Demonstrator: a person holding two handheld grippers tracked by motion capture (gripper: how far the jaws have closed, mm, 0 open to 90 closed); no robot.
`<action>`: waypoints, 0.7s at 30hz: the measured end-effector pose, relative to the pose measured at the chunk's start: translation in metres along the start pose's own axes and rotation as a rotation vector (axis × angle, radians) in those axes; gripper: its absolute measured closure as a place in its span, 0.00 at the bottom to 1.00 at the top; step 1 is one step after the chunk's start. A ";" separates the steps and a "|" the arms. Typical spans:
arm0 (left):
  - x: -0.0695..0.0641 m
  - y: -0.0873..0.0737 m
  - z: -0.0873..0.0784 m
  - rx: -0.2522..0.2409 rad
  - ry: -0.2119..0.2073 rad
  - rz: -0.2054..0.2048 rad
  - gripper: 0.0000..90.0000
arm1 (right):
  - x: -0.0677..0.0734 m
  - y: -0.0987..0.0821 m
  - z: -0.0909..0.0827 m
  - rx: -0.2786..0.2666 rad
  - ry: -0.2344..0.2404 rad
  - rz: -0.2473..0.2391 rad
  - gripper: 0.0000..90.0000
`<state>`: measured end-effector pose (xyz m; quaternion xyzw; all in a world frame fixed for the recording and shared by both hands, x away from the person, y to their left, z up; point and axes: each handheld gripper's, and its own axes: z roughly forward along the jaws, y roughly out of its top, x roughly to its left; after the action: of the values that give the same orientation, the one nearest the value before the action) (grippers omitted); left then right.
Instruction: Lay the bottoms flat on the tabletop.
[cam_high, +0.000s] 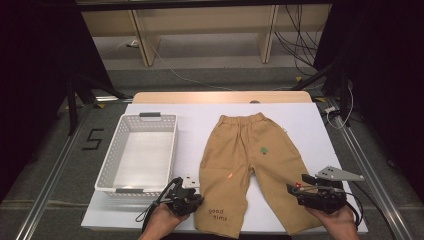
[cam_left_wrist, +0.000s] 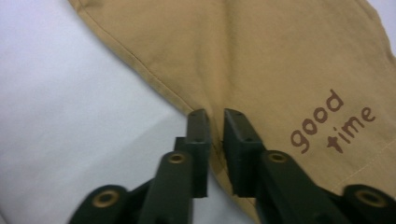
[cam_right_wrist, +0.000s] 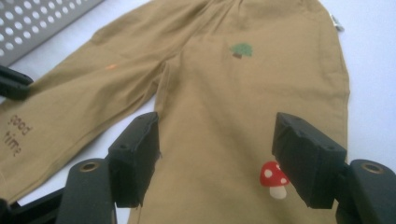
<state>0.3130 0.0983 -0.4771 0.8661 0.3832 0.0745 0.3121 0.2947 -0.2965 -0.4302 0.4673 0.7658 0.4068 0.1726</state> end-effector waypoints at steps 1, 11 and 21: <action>-0.001 0.000 0.000 -0.003 0.000 -0.002 0.79 | 0.000 0.001 0.000 -0.006 0.000 0.004 0.37; -0.007 0.007 -0.004 -0.010 0.012 -0.020 0.37 | 0.013 0.010 0.006 -0.051 0.053 0.015 0.34; -0.012 0.008 -0.011 -0.059 0.014 -0.033 0.23 | 0.040 0.025 0.023 -0.056 0.095 -0.016 0.23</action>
<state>0.3060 0.0908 -0.4622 0.8496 0.3973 0.0864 0.3359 0.3039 -0.2463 -0.4202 0.4365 0.7651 0.4483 0.1523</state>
